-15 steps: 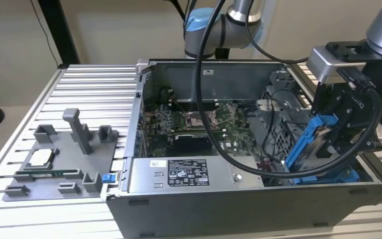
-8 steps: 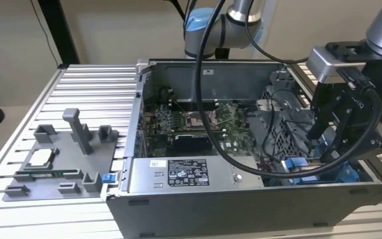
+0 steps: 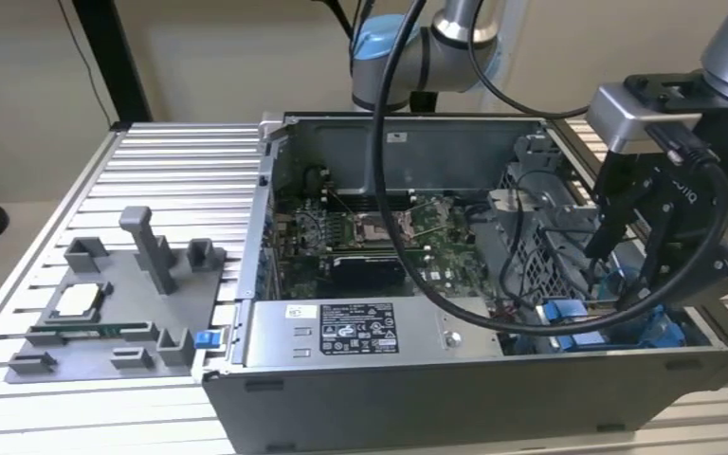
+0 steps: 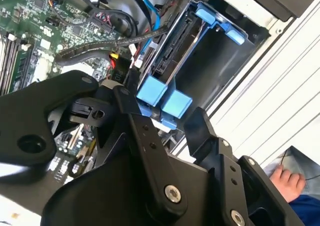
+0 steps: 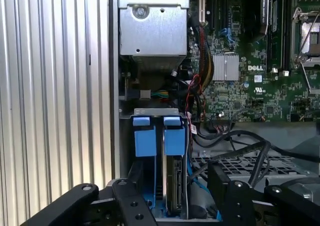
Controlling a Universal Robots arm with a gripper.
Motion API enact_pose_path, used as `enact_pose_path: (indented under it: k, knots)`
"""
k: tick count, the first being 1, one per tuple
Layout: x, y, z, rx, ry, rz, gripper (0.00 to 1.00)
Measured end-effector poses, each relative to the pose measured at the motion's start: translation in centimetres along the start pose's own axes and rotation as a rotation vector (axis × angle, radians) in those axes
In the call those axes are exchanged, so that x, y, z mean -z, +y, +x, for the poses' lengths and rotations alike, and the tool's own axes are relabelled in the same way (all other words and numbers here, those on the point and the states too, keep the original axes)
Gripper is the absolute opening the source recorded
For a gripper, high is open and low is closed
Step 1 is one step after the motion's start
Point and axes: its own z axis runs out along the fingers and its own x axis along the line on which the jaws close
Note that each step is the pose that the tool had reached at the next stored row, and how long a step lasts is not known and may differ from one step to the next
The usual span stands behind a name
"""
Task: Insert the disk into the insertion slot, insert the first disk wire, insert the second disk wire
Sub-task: 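Insert the disk into the insertion slot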
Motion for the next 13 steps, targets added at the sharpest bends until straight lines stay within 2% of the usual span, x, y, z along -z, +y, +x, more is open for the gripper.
enact_pose_path:
  k: [7, 8, 13]
  knots:
    - [3.2, 0.08, -0.12, 0.0, 0.0003, 0.0, 1.0]
    - [3.47, 0.08, -0.13, 0.0, 0.0005, 0.0, 1.0]
    - [3.46, 0.08, -0.13, 0.0, 0.0005, 0.0, 1.0]
